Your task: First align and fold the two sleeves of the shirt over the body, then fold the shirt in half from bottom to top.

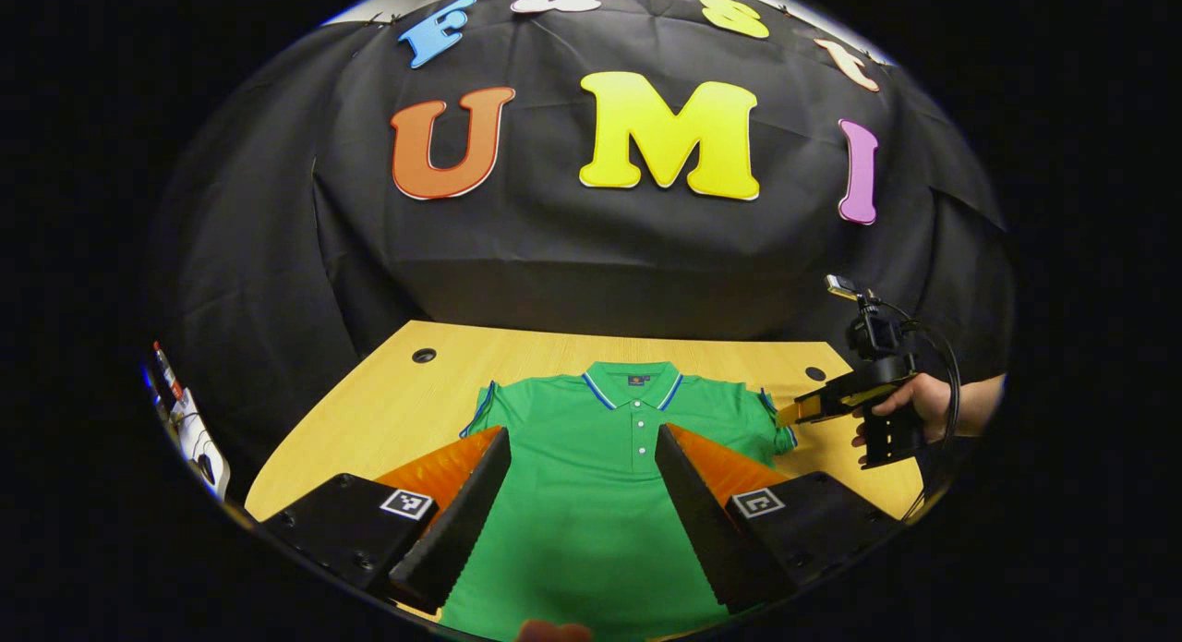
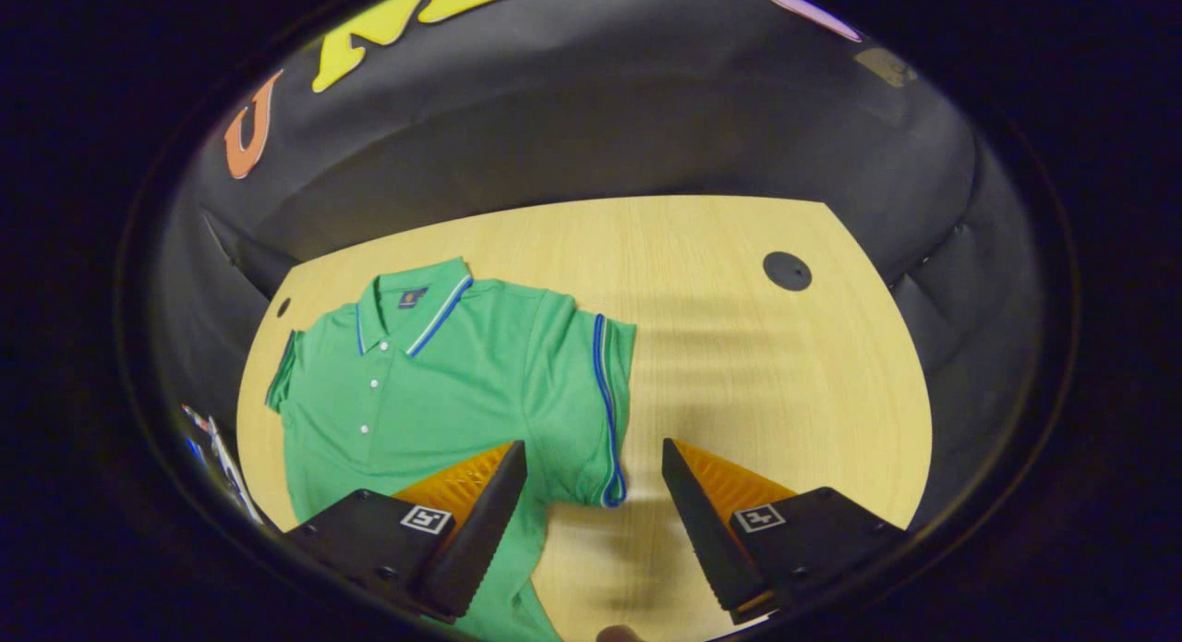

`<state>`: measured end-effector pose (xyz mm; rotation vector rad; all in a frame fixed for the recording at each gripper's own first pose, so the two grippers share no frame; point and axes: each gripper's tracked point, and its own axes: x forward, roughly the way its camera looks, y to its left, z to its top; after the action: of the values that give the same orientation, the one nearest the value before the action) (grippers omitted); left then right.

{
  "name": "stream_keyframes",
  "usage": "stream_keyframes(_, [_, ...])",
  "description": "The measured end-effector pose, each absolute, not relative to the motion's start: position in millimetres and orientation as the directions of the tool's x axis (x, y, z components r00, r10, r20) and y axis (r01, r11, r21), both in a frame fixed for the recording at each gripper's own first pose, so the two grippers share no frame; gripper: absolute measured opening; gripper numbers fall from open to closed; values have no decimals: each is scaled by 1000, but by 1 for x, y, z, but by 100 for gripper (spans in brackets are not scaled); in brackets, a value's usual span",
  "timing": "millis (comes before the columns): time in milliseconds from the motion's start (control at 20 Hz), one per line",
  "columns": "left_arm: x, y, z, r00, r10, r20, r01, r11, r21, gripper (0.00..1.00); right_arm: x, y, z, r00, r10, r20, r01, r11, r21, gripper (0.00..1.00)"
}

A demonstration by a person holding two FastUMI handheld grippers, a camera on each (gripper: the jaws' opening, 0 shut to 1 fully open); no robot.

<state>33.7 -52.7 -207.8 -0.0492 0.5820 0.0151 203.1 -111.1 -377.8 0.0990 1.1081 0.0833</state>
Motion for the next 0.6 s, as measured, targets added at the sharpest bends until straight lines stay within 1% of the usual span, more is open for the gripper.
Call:
stream_keyframes(150, [28, -55, -219, 815, 17, -580, -48, 998, -38, 100, 215, -111, -398, 420, 116, -900, -7, 992, 125, 94])
stream_keyframes(300, [26, -49, -221, 809, 42, -587, -67, 998, -20, 100, 222, -111, -408, 413, 118, -903, 5, 991, 132, 92])
stream_keyframes(350, [25, -47, -221, 807, 49, -588, -72, 997, -15, 100, 222, -109, -410, 405, 121, -906, 18, 990, 140, 75])
stream_keyframes(450, [26, -45, -219, 806, 58, -589, -72, 997, 0, 100, 227, -111, -415, 407, 103, -908, 23, 992, 123, 60])
stream_keyframes(550, [30, -41, -216, 813, 67, -579, -64, 998, 26, 100, 227, -118, -415, 406, 72, -911, 46, 994, 99, 34])
stream_keyframes(600, [31, -40, -215, 816, 69, -575, -61, 998, 33, 100, 228, -116, -413, 407, 86, -909, 66, 990, 123, 21])
